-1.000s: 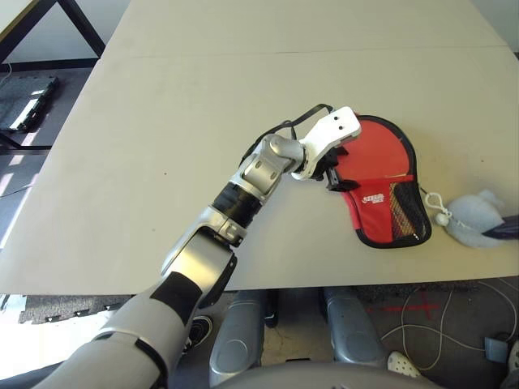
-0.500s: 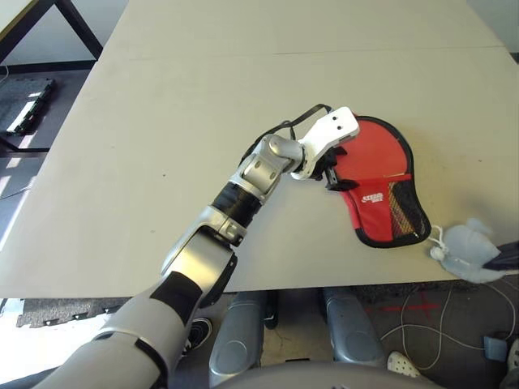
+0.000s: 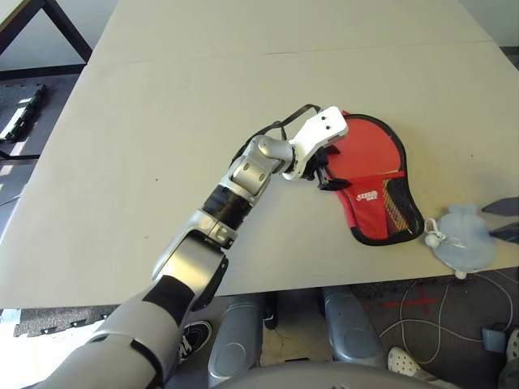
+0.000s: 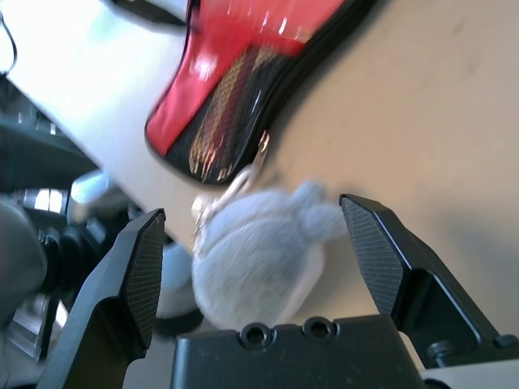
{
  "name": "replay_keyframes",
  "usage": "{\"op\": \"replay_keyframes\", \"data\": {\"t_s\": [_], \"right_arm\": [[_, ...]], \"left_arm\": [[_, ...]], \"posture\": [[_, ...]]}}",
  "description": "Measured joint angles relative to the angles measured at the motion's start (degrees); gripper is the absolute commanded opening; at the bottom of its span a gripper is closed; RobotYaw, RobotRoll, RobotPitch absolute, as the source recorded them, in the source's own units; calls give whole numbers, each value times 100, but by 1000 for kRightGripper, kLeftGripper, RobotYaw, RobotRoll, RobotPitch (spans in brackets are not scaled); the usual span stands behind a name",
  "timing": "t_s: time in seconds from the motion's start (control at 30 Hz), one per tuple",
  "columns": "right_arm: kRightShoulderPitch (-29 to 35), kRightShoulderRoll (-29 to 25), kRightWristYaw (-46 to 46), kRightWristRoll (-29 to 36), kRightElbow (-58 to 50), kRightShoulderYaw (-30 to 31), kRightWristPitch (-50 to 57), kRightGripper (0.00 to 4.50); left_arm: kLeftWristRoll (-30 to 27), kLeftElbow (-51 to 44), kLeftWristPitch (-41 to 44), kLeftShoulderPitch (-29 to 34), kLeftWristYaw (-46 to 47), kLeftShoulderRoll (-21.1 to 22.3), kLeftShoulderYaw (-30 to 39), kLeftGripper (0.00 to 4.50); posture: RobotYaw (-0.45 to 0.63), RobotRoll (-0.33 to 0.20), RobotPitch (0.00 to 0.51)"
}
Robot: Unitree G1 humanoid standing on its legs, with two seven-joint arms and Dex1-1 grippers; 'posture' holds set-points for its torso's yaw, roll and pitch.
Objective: Store the ping-pong paddle in its case and zip it.
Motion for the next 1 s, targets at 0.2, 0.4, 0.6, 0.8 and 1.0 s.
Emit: {"op": "replay_keyframes", "data": {"t_s": [0.2, 0.4, 0.6, 0.8, 1.0], "right_arm": [[-947, 1184, -1006, -379, 930, -951, -485, 4436], [-1205, 2211, -2776, -1009, 1375, -1854, -2349, 4436], [-1612, 2760, -3995, -1464, 1782, -2190, -3355, 4436], [-1969, 3034, -5142, -2001, 2563, -2390, -4503, 4436], [-2128, 3192, -5748, -2244, 3193, -2537, -5018, 4436]], "left_arm": [[-749, -1042, 414, 125, 560, 173, 1202, 4500], [-1114, -1399, 506, 234, 1669, 600, 2586, 4500], [-1193, -1394, 214, 751, 2727, 991, 3536, 4500], [-1156, -1245, -551, 1598, 3590, 1183, 4134, 4500], [-1163, -943, -1311, 2340, 4013, 1205, 4475, 4500]], "posture": [[-224, 0, 235], [-194, 0, 229], [-156, 0, 228], [-130, 0, 226], [-123, 0, 225]]}}
